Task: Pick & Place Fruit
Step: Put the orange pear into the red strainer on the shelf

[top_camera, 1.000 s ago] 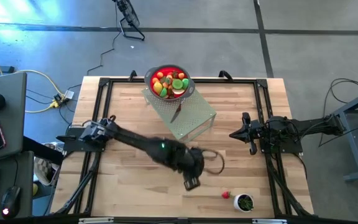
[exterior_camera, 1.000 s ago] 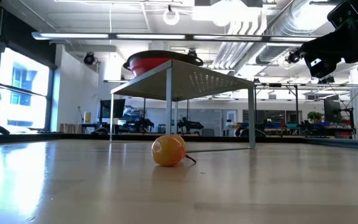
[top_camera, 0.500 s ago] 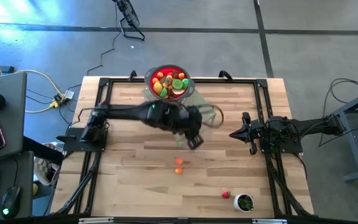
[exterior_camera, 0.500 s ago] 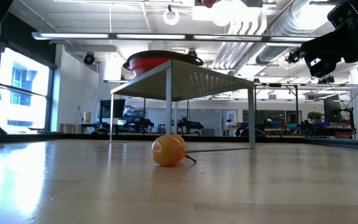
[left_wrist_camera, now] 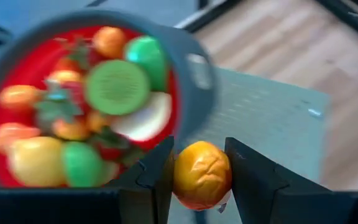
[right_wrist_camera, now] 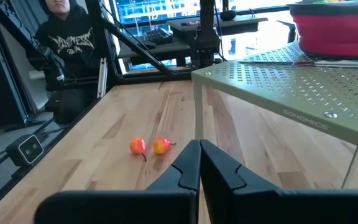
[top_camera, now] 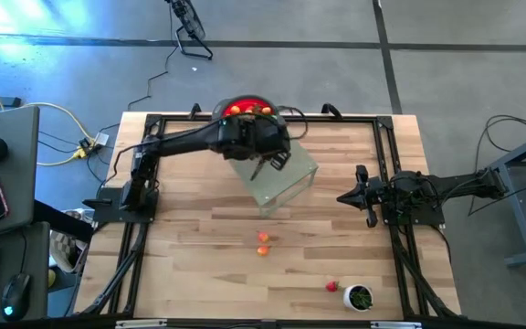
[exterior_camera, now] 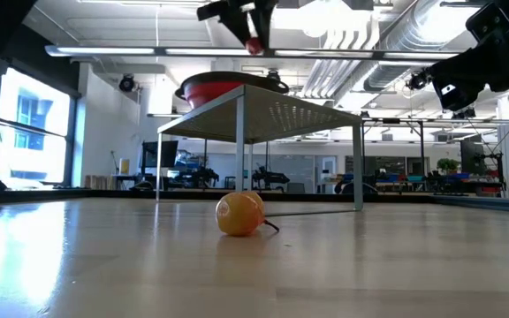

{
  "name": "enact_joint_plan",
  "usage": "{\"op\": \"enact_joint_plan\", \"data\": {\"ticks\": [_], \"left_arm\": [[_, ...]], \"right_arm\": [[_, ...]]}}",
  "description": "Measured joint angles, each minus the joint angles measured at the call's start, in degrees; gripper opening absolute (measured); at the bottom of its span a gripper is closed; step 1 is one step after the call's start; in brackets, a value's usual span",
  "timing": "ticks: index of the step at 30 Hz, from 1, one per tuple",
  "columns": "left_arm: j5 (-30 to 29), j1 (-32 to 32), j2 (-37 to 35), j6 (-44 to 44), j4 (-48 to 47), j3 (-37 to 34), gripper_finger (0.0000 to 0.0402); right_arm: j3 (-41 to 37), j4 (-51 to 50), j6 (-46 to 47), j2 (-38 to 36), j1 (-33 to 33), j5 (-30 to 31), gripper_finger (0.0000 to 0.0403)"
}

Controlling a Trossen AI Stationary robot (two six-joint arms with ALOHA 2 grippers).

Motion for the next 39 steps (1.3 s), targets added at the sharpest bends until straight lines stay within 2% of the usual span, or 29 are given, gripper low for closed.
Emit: {"op": "enact_joint_plan", "data": {"ticks": [10, 15, 21, 25, 39], "left_arm": [[-8.1, 3.7, 0.0, -1.0, -1.9, 0.0, 0.0127], [-9.1, 5.3, 0.0, -1.0, -1.9, -0.2, 0.0127], [-11.8, 6.1, 0.0, -4.4, -1.8, -6.5, 0.0127], [-12.0, 6.4, 0.0, -5.7, -1.8, -9.4, 0.0127], [-9.5, 6.5, 0.0, -3.6, -1.5, -9.5, 0.0128]], "right_arm": [[0.0, -0.1, -0.6, 0.0, 0.0, 0.0, 0.0002], [0.0, -0.1, -0.7, 0.0, 0.0, 0.0, 0.0002], [0.0, -0.2, -0.7, 0.0, 0.0, 0.0, 0.0002], [0.0, -0.5, -0.8, 0.0, 0.0, 0.0, 0.0002], [0.0, -0.5, -1.3, 0.0, 0.0, 0.2, 0.0002]]}}
